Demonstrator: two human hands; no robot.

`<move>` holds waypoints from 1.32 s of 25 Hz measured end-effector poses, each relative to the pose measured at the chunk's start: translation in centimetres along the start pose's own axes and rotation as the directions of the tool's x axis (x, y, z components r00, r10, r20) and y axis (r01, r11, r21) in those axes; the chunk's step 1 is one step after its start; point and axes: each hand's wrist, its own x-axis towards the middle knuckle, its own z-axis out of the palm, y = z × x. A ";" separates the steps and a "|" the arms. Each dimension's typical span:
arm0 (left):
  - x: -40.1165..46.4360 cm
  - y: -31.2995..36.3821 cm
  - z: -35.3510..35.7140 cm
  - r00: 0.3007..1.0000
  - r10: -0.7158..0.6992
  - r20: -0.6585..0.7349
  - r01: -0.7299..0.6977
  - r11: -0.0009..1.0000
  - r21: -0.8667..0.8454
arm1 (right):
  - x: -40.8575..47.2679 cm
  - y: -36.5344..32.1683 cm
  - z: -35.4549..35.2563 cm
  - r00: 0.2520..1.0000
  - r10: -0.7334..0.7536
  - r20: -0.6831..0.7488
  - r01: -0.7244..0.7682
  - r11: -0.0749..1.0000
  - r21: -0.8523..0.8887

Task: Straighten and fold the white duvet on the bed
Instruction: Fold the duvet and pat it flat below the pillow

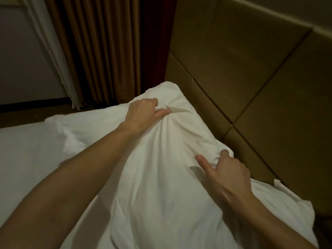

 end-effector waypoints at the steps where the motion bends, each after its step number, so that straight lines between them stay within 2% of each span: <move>1: -0.3 2.5 1.8 0.994 0.027 0.102 -0.021 0.998 -0.066 | -0.7 1.0 1.2 0.998 0.062 0.028 -0.063 0.997 0.041; 3: -3.0 6.1 6.4 0.957 0.069 0.281 -0.065 0.998 -0.024 | -1.2 2.5 4.0 0.984 0.131 0.120 -0.144 0.984 0.105; 4: -4.5 6.8 8.1 0.945 0.061 0.321 -0.072 0.997 0.023 | -1.3 2.9 5.2 0.983 0.122 0.139 -0.140 0.982 0.129; 7: -6.4 6.1 8.4 0.937 0.019 0.350 -0.028 0.999 0.021 | -1.3 3.6 6.6 0.993 0.051 0.107 -0.072 0.976 0.207; 10: -9.6 5.0 6.3 0.921 -0.007 0.390 0.007 1.000 0.001 | -1.8 5.3 5.1 0.977 -0.051 0.208 -0.033 0.925 0.379; 12: -14.5 5.3 5.1 0.926 -0.042 0.375 0.053 0.998 -0.018 | -2.7 6.6 4.0 0.956 -0.139 0.259 0.054 0.950 0.309; 14: -19.8 7.0 4.1 0.930 -0.145 0.337 0.176 0.982 -0.062 | -4.3 7.8 3.6 0.949 -0.154 0.277 0.109 0.979 0.172; 16: -24.8 9.8 3.4 0.900 -0.307 0.309 0.344 0.936 -0.070 | -6.7 9.3 4.2 0.965 -0.097 0.244 0.085 0.995 0.061; 19: -28.6 13.5 4.1 0.765 -0.563 0.311 0.611 0.787 -0.079 | -8.6 10.8 5.1 0.976 -0.032 0.215 0.030 0.999 0.013; 20: -28.9 14.1 5.0 0.716 -0.610 0.339 0.667 0.741 -0.075 | -8.8 11.1 5.6 0.979 -0.037 0.202 0.034 0.999 0.018; 21: -28.6 14.5 5.9 0.699 -0.629 0.340 0.680 0.732 -0.046 | -8.7 11.1 6.3 0.982 -0.053 0.181 0.046 0.998 0.042; 24: -27.3 14.2 8.8 0.800 -0.577 0.167 0.588 0.809 -0.021 | -8.8 10.2 8.1 0.989 -0.042 0.145 0.006 0.971 0.238; 26: -26.8 13.4 9.5 0.849 -0.510 0.139 0.522 0.851 -0.063 | -9.3 9.6 8.4 0.985 -0.023 0.169 -0.040 0.932 0.361; 28: -26.6 12.0 9.2 0.861 -0.469 0.197 0.490 0.869 -0.074 | -10.0 9.1 7.9 0.982 -0.033 0.187 -0.043 0.920 0.390; 29: -26.6 11.2 8.9 0.875 -0.449 0.182 0.467 0.882 -0.069 | -10.1 8.9 7.5 0.985 -0.033 0.167 -0.033 0.925 0.378; 33: -24.4 8.6 4.4 0.921 -0.390 0.017 0.390 0.917 -0.085 | -9.5 7.2 4.3 0.997 -0.060 0.040 0.043 0.942 0.333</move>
